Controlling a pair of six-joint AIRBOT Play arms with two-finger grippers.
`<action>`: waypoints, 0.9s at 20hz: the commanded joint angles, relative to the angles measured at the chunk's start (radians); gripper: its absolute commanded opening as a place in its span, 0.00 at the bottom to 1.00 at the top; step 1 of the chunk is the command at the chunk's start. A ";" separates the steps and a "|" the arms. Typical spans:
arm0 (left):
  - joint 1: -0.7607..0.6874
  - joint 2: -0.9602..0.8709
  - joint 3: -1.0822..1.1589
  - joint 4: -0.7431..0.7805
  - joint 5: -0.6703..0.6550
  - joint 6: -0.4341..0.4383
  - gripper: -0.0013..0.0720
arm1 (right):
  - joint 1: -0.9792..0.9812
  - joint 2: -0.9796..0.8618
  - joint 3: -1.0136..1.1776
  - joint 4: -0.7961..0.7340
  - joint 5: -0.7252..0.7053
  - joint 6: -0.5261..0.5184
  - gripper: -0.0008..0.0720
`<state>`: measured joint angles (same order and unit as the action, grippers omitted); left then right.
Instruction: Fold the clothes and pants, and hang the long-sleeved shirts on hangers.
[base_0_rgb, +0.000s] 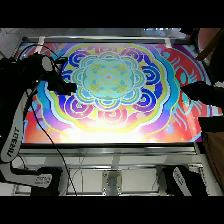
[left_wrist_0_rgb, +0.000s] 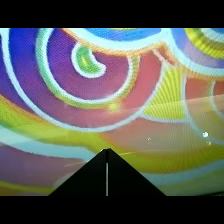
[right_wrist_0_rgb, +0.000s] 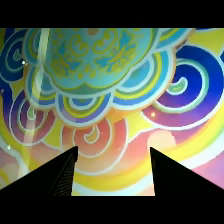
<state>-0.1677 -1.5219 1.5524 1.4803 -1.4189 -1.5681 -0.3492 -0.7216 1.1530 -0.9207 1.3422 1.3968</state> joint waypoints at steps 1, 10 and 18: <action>0.000 -0.001 0.000 0.000 0.000 0.000 0.04 | 0.001 0.000 0.001 0.000 0.000 0.000 0.70; 0.000 -0.001 0.000 0.000 0.000 0.000 0.04 | 0.001 0.000 0.001 0.000 0.000 0.000 0.70; 0.000 -0.003 0.000 0.000 0.028 0.001 0.04 | 0.001 0.000 0.001 0.000 -0.131 0.000 0.70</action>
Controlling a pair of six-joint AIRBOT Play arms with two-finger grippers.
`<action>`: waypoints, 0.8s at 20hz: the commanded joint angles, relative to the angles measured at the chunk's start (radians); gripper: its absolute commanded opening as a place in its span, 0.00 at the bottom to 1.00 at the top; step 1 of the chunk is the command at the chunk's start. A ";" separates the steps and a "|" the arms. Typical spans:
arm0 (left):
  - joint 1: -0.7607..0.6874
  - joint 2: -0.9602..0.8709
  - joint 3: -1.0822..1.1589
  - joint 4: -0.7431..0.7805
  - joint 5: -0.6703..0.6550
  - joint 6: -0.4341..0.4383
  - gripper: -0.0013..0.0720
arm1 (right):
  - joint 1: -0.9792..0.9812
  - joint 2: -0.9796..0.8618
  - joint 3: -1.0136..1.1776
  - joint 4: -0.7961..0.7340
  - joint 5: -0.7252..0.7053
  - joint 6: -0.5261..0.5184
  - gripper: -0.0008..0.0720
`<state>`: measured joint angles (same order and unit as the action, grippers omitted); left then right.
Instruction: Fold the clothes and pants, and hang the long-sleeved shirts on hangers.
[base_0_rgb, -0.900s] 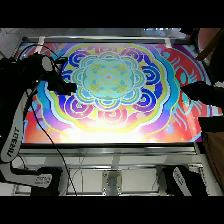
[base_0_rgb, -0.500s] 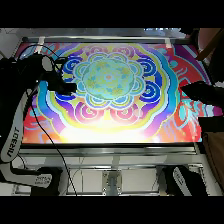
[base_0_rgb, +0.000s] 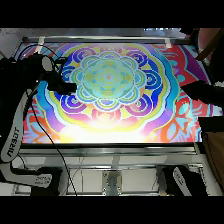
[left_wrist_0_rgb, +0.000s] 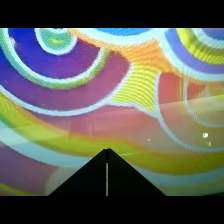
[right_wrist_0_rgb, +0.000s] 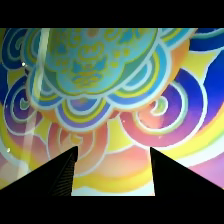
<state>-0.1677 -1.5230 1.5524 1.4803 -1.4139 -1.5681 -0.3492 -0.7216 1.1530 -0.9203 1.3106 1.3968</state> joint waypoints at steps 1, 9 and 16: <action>0.000 -0.005 0.000 0.001 0.042 0.001 0.04 | 0.001 0.000 0.001 0.000 -0.158 0.000 0.70; 0.004 -0.061 0.000 0.363 0.145 0.005 0.04 | 0.001 0.001 0.003 0.000 -0.339 0.000 0.70; 0.022 -0.104 0.000 0.411 0.163 0.004 0.04 | 0.001 0.001 0.003 0.000 -0.407 0.000 0.70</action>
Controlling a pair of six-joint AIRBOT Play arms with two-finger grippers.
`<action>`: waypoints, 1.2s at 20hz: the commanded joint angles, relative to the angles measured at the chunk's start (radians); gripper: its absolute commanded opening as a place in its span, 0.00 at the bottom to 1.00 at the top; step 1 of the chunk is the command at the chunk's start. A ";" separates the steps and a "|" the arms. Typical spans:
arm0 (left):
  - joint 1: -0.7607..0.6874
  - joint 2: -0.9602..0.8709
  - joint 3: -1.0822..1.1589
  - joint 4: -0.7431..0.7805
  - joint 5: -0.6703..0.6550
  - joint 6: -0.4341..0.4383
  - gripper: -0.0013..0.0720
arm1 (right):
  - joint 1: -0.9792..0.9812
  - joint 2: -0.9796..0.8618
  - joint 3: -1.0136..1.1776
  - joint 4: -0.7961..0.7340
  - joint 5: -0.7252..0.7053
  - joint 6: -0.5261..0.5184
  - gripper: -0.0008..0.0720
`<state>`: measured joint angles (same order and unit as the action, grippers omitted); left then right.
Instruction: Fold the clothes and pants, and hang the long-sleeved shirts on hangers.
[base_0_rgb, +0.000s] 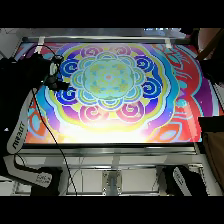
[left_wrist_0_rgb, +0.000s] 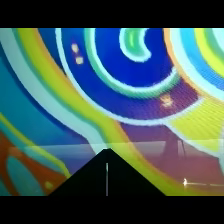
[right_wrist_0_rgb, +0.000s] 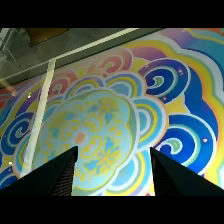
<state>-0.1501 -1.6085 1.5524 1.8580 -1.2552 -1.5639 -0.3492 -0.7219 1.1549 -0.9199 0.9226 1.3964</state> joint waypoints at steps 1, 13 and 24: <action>0.004 -0.024 0.000 0.030 -0.005 0.000 0.04 | 0.001 0.001 0.001 0.000 -0.012 0.000 0.70; 0.005 -0.038 0.005 0.183 -0.092 0.049 0.23 | 0.000 0.001 0.001 -0.023 0.188 -0.001 0.70; 0.369 -0.039 0.005 0.382 0.169 -0.192 1.00 | 0.001 0.001 0.001 0.008 0.285 0.000 0.70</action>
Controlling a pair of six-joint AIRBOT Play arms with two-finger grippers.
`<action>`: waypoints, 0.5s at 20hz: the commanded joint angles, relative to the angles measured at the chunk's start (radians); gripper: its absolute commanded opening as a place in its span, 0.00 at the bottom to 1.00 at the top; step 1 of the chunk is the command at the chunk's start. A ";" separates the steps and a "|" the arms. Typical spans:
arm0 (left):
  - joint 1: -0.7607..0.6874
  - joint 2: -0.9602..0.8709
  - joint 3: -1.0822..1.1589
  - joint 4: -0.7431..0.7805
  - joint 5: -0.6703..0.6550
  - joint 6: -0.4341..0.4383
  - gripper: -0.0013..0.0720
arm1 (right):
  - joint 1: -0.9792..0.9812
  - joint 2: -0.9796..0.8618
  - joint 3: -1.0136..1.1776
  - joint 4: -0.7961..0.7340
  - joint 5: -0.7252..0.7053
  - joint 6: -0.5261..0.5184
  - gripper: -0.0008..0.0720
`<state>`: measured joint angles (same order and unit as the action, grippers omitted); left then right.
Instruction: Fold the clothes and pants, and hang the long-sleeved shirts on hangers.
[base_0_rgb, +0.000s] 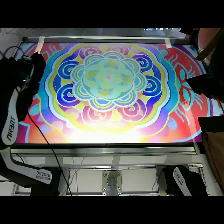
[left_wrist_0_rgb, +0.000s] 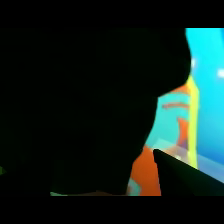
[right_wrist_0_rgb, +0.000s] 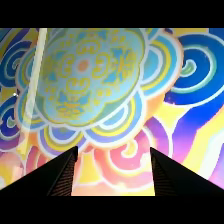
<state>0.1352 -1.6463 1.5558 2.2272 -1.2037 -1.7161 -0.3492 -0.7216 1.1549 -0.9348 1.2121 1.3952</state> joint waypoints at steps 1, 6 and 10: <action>0.088 0.000 0.002 0.014 0.164 -0.039 1.00 | 0.001 0.001 0.001 0.023 -0.011 0.001 0.70; 0.077 -0.001 0.101 0.014 0.428 -0.174 1.00 | 0.001 0.001 0.001 0.023 -0.023 0.002 0.71; 0.133 -0.031 0.121 -0.006 0.452 -0.276 1.00 | 0.001 0.001 0.001 0.023 -0.024 0.002 0.70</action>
<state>0.2375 -1.6608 1.6573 2.2391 -0.8200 -1.9137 -0.3492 -0.7216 1.1549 -0.9142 1.1900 1.3956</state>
